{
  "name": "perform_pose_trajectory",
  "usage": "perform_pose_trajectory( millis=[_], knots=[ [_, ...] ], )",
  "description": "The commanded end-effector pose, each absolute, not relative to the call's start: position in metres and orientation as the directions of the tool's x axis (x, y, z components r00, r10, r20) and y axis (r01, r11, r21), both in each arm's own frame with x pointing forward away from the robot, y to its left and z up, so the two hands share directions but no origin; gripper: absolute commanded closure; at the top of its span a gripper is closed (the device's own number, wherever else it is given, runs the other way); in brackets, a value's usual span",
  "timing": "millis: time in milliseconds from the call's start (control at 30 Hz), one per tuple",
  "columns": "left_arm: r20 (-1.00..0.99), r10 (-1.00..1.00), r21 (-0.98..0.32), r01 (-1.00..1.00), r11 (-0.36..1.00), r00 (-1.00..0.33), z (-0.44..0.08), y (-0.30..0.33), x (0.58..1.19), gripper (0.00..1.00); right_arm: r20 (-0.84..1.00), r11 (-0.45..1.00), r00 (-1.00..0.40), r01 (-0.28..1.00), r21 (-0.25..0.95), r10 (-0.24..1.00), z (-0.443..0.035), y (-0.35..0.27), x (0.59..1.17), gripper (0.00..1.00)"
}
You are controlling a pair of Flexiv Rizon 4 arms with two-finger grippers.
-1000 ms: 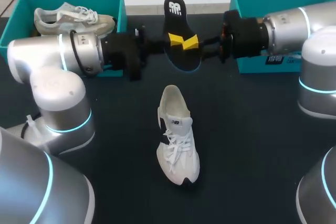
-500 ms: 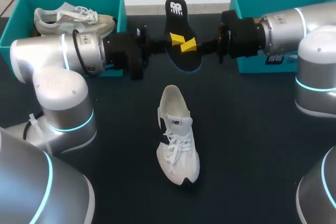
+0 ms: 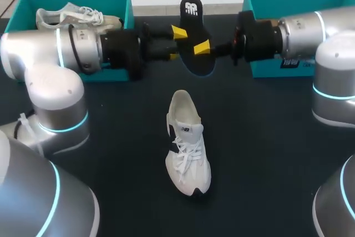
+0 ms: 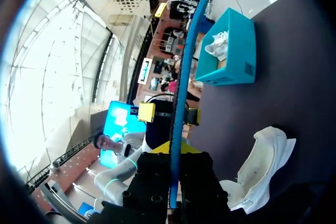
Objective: Take the shoe out of the shoebox, open the shoe tongue, remove and reinsert the insole, then place the shoe into the shoebox
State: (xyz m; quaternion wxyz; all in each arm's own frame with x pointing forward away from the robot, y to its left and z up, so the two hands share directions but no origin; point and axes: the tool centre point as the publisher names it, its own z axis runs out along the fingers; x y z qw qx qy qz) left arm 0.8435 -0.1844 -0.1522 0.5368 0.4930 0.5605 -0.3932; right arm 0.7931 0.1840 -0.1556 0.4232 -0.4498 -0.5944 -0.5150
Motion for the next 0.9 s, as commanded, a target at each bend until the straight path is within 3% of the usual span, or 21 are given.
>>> perform_pose_trajectory(
  millis=[33, 333, 533, 900],
  knots=[
    [-0.985, 0.170, 0.055, 0.982, 0.183, 0.024, -0.144, -0.165, 0.846, 0.00, 0.961, 0.035, -0.254, 0.967, 0.251, 0.110, -0.162, 0.182, 0.795, 1.00],
    [-0.925, 0.293, -0.176, 0.956, 0.234, -0.242, -0.143, -0.138, 0.851, 0.00, 0.898, -0.044, -0.397, 0.910, 0.412, 0.189, -0.177, 0.176, 0.802, 1.00],
    [-0.829, 0.343, -0.354, 0.889, 0.291, -0.442, -0.150, -0.128, 0.851, 0.00, 0.833, -0.018, -0.497, 0.856, 0.516, 0.244, -0.177, 0.174, 0.803, 1.00],
    [-0.633, 0.411, -0.509, 0.753, 0.418, -0.656, -0.193, -0.117, 0.842, 0.00, 0.686, 0.024, -0.693, 0.707, 0.706, 0.221, -0.169, 0.171, 0.810, 1.00]
  ],
)
